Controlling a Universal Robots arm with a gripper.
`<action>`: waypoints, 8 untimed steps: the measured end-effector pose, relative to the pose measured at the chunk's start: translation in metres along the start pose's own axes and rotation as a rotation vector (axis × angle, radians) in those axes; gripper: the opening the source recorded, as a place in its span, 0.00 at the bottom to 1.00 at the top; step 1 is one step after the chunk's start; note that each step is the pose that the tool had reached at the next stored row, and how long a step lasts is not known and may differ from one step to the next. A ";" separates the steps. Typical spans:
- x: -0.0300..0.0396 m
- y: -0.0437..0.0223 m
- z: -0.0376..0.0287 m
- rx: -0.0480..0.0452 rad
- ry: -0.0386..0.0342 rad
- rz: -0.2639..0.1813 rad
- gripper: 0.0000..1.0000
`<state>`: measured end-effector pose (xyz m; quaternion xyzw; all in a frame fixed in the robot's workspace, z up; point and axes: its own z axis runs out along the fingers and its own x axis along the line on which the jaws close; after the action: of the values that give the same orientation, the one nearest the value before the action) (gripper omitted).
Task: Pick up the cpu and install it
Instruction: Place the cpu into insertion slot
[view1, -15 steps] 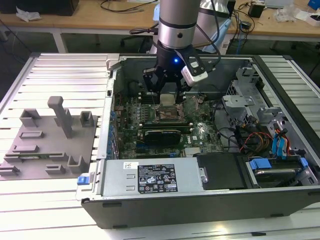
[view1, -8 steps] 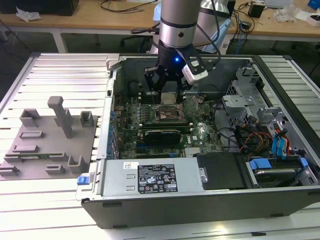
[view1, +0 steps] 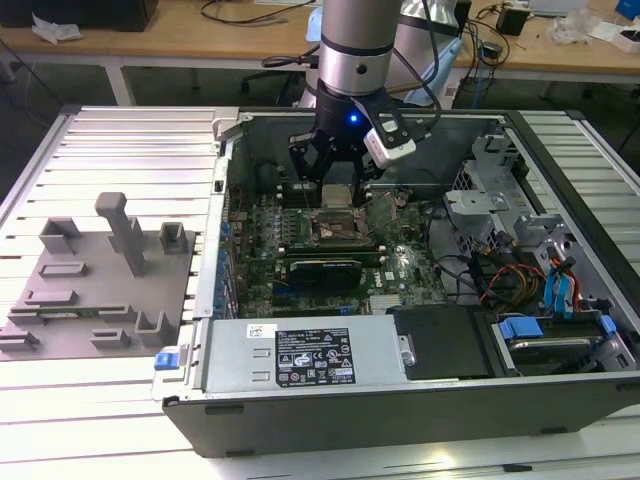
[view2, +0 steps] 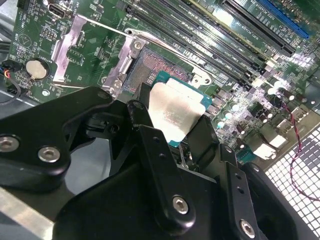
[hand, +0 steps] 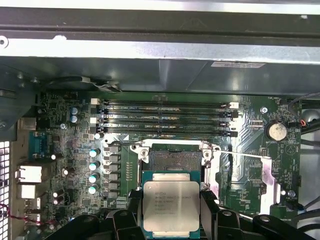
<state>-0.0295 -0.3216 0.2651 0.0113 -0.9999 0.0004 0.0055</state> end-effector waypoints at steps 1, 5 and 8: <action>0.0000 0.0000 0.0000 0.0000 0.0000 0.000 0.55; -0.0001 0.0000 0.0000 0.0000 0.0000 0.000 0.55; -0.0001 0.0000 0.0000 0.0000 0.0001 0.000 0.55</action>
<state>-0.0294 -0.3216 0.2651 0.0113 -0.9999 0.0005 0.0056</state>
